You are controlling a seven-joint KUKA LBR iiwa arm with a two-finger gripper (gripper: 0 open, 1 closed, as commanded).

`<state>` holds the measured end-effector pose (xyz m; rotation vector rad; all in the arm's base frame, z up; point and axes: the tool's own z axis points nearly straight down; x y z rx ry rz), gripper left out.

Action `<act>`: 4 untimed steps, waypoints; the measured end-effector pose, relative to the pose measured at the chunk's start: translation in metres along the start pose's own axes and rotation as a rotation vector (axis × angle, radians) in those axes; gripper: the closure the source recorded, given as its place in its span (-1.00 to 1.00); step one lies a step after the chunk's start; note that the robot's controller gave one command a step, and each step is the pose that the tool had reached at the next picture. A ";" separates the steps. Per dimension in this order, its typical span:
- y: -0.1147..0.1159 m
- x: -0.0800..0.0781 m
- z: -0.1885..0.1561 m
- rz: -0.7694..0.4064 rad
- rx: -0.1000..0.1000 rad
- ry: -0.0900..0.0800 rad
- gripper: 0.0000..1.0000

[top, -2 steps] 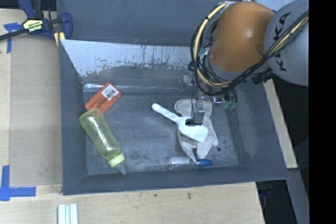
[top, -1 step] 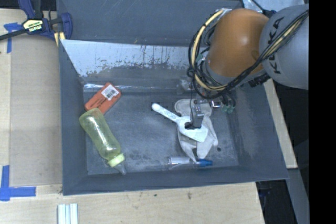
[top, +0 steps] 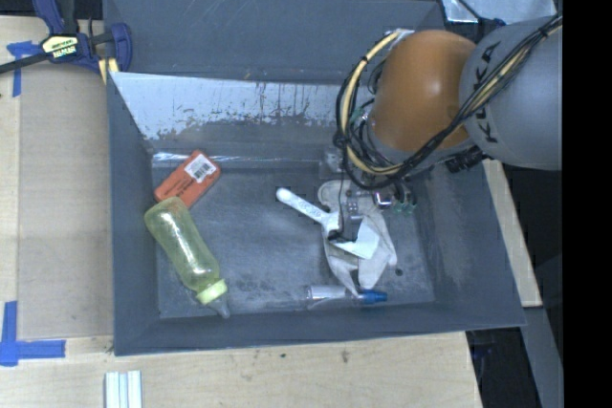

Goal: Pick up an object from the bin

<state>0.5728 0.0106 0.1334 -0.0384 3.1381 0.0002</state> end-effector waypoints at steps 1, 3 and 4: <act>-0.003 -0.011 0.042 0.152 -0.001 -0.001 -1.00; -0.025 -0.017 0.055 -0.015 0.000 -0.008 1.00; -0.046 0.003 -0.151 -0.032 0.000 0.003 1.00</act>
Offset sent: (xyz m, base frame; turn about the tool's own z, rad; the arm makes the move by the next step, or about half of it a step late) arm 0.0139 -0.0236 -0.0601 -0.0163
